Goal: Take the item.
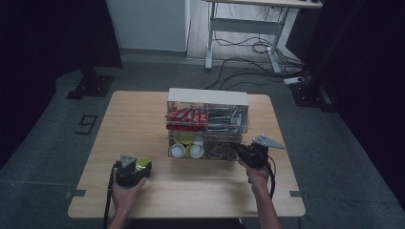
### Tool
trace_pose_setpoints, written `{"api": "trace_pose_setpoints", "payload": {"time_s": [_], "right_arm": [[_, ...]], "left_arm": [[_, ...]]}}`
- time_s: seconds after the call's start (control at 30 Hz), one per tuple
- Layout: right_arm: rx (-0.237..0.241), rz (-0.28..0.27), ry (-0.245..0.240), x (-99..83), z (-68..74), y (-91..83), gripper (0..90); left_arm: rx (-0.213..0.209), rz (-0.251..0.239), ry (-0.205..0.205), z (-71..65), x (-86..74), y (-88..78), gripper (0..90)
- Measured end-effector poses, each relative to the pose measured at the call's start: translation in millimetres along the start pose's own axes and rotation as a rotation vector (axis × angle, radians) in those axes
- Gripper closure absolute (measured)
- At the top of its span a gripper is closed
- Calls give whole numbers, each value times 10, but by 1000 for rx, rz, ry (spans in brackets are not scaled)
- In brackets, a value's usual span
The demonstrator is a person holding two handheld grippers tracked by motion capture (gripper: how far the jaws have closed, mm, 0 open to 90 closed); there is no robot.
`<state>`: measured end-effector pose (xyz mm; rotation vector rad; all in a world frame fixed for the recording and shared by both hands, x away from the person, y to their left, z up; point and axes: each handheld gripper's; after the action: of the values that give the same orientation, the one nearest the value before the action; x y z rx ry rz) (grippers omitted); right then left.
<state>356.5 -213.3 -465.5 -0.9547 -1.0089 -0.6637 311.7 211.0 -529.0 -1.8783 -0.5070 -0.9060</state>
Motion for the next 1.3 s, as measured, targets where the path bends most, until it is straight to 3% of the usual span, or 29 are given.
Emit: {"api": "trace_pose_setpoints", "payload": {"time_s": [0.3, 0.43, 0.63, 0.97, 1.3], "right_arm": [[0, 1, 0, -4, 0, 1, 888], [-1, 2, 1, -8, 1, 2, 888], [-3, 8, 0, -19, 1, 9, 888], [-16, 12, -9, -35, 32, -7, 888], [-28, -47, -7, 7, 66, -119, 890]], "left_arm": [[-5, 36, -5, 26, -46, 46, 392], [-6, 65, 5, 29, -58, 56, 336], [-29, 38, 17, 2, -76, -25, 243], [-75, -17, 20, 0, -162, -254, 233], [-45, -59, 7, 34, -274, -347, 255]]}}
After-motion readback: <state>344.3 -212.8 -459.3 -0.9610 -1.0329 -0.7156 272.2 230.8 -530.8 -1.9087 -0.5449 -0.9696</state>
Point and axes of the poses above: each handheld gripper's, and its own axes: y roughly forward along the jaws, x roughly out of its top, z roughly to its left, and after that the axes turned 13 degrees about -x, right-handed
